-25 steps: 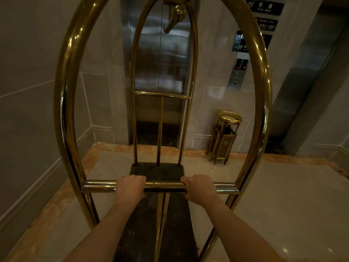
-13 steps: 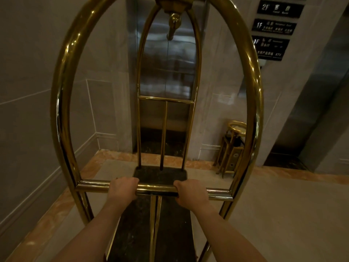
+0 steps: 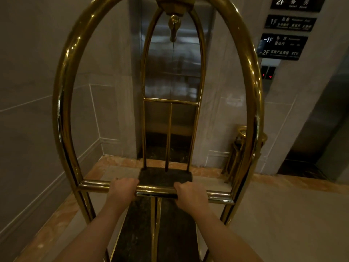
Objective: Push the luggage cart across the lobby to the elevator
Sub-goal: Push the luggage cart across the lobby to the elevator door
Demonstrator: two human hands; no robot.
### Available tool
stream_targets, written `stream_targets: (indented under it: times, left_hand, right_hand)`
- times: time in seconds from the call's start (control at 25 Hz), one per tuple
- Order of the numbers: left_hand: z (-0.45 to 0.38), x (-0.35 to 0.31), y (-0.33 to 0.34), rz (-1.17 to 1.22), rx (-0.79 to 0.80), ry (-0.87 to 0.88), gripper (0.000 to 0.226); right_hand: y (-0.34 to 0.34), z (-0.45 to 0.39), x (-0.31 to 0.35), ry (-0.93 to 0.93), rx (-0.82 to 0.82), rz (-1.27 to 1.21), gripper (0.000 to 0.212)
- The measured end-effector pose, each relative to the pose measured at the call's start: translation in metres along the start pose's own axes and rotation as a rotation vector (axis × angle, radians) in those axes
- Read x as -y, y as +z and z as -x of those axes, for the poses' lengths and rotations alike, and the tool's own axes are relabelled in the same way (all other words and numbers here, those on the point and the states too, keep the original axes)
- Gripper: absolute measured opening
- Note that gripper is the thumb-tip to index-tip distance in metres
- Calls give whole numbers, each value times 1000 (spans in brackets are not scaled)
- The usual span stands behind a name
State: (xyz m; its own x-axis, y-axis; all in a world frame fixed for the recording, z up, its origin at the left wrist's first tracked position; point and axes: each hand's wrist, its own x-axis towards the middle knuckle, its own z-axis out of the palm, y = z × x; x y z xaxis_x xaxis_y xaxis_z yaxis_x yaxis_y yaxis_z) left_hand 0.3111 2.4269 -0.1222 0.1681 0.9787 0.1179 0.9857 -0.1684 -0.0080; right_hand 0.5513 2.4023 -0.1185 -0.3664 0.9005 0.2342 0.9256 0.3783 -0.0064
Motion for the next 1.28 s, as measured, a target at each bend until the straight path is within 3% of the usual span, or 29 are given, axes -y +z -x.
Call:
stream_targets:
  times: [0.72,1.12,1.28]
  left_hand:
    - [-147,46,23,101,-109,59,18]
    - [-203,48,26,13,-143,45,29]
    - [-218,42,27,-44,-88,21,29]
  right_hand:
    - [29,-145,-37,46,65,117,23]
    - [35,-195,-59,61,66,115,24]
    - [34,-203,-71,44,70,107,25]
